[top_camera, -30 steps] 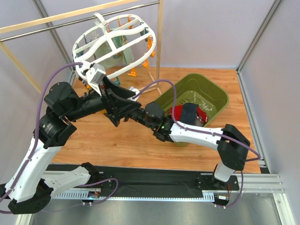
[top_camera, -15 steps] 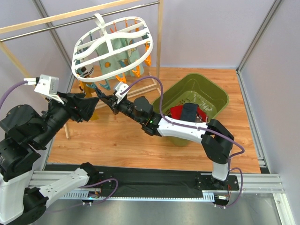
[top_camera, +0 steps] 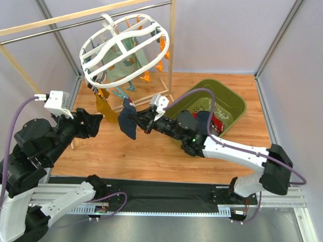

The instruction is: Remove the socks clipped to the hanger

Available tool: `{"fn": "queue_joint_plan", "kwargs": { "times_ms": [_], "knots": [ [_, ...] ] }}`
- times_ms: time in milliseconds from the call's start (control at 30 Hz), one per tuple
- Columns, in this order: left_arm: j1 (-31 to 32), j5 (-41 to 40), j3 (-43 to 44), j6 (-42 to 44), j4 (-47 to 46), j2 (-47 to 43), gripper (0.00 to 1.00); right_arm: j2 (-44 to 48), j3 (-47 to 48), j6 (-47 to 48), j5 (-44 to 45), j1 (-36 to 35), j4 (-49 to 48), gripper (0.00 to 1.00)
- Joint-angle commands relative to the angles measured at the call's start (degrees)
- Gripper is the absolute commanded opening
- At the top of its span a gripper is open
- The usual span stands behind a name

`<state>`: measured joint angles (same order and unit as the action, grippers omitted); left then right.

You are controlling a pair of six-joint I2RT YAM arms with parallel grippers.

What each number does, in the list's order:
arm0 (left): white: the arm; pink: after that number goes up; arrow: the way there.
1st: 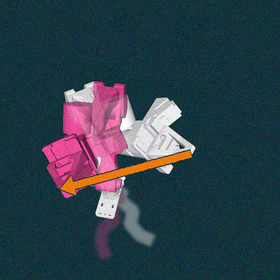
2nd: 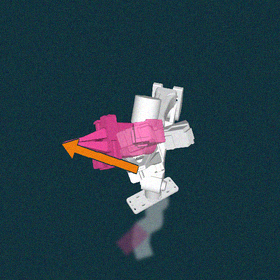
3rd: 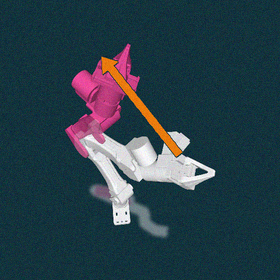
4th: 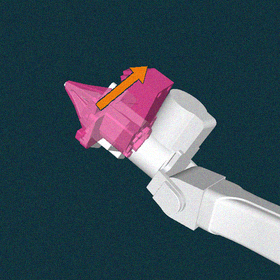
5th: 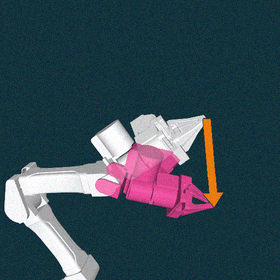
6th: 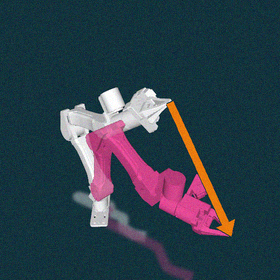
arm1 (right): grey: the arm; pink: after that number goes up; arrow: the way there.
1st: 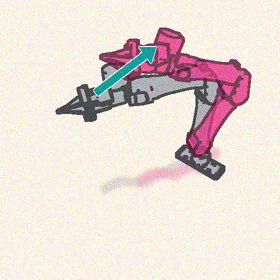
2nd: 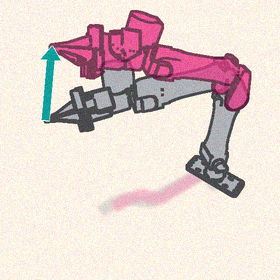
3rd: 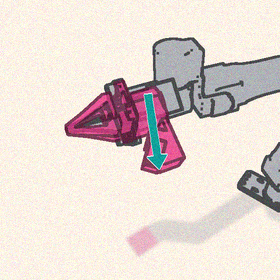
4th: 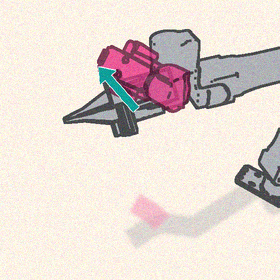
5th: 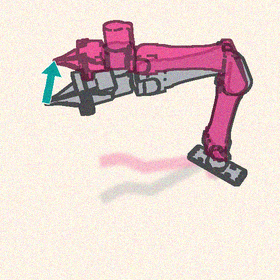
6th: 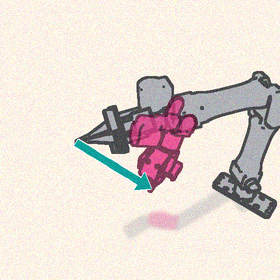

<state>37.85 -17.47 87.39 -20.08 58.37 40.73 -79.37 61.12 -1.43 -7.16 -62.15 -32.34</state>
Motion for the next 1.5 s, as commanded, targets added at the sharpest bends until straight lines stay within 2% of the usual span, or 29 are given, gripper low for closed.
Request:
{"fn": "queue_joint_plan", "kwargs": {
  "times_ms": [0, 67, 167, 267, 400, 800, 900, 1033, 1133, 1467],
  "knots": [
    [0.21, 13.75, -6.43, 0.47, -8.07, -3.10, 0.70, 4.83, -3.11, 1.08, -0.40, 1.06, 1.84, 0.00],
    [0.21, 18.68, -11.16, 1.70, -13.34, -4.25, 0.70, 6.07, -3.64, 0.56, -0.31, 1.76, 2.89, 0.00],
    [0.12, 20.73, -14.52, 2.41, -15.56, -3.64, 0.70, 7.83, -3.64, -2.16, -1.80, 4.40, 5.52, 0.00],
    [0.04, 27.64, -16.98, 2.85, -18.62, -2.06, 0.71, 9.50, -3.38, -2.87, -3.38, 6.34, 8.42, 0.00],
    [0.04, 32.93, -20.42, 1.97, -24.78, -1.88, 0.72, 10.46, -3.20, -6.29, -6.81, 10.37, 10.80, 0.00],
    [-0.49, 34.00, -23.14, 5.48, -31.20, 4.09, 0.73, 10.73, -1.98, -16.93, -10.15, 20.13, 12.29, 0.00],
    [-0.58, 33.30, -23.68, 7.06, -33.23, 4.44, 0.75, 8.54, 1.01, -18.25, -16.71, 20.40, 15.54, 0.00],
    [-0.58, 33.03, -22.80, 8.74, -32.97, 6.38, 0.75, 7.83, 1.54, -23.08, -25.61, 20.40, 12.75, 0.00],
    [-0.58, 35.39, -23.15, 9.35, -33.76, 7.52, 0.76, 7.92, 0.84, -28.96, -30.01, 20.40, 7.14, 0.00],
    [-0.49, 37.95, -23.15, 9.09, -35.52, 9.89, 0.78, 6.25, -0.92, -37.67, -34.23, 20.40, -3.25, 0.00]
  ]
}}
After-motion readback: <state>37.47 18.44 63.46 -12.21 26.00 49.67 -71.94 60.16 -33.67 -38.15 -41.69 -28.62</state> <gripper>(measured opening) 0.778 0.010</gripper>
